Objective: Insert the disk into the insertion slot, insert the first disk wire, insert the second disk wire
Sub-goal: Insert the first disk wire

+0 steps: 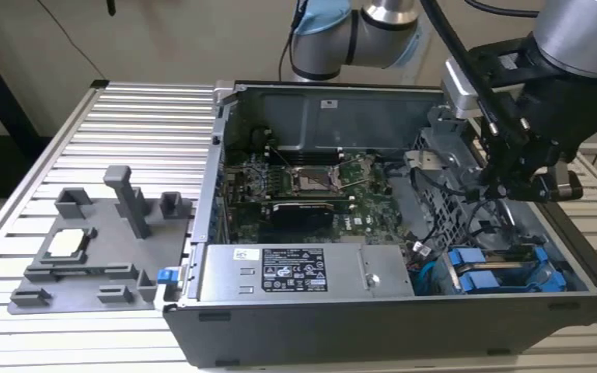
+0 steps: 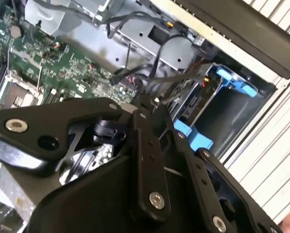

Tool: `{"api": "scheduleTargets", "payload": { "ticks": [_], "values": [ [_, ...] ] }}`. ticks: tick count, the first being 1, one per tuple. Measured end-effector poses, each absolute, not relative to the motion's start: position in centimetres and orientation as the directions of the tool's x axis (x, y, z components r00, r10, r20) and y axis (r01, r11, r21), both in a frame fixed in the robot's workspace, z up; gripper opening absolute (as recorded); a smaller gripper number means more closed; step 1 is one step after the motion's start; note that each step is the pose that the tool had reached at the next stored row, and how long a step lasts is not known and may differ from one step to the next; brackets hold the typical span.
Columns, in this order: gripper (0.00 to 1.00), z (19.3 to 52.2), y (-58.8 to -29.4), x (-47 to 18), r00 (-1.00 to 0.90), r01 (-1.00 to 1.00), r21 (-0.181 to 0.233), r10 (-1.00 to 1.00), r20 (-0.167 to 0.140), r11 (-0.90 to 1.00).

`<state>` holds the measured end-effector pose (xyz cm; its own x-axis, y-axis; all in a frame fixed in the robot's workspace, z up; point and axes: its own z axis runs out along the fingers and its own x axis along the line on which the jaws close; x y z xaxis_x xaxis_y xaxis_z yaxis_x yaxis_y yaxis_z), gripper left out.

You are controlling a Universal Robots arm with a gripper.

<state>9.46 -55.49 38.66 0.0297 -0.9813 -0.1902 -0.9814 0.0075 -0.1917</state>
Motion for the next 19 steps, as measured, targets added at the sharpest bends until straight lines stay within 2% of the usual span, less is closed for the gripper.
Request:
{"api": "scheduleTargets", "payload": {
  "ticks": [3,5,19],
  "values": [
    [0.26,38.7,-55.3,9.3,0.03,-0.981,-0.192,-0.99,-0.139,-0.003],
    [0.26,38.7,-55.0,9.2,0.031,-0.981,-0.192,-0.992,-0.119,-0.008],
    [0.26,39.5,-54.0,6.6,0.035,-0.975,-0.22,-0.994,-0.106,-0.01]
  ]
}}
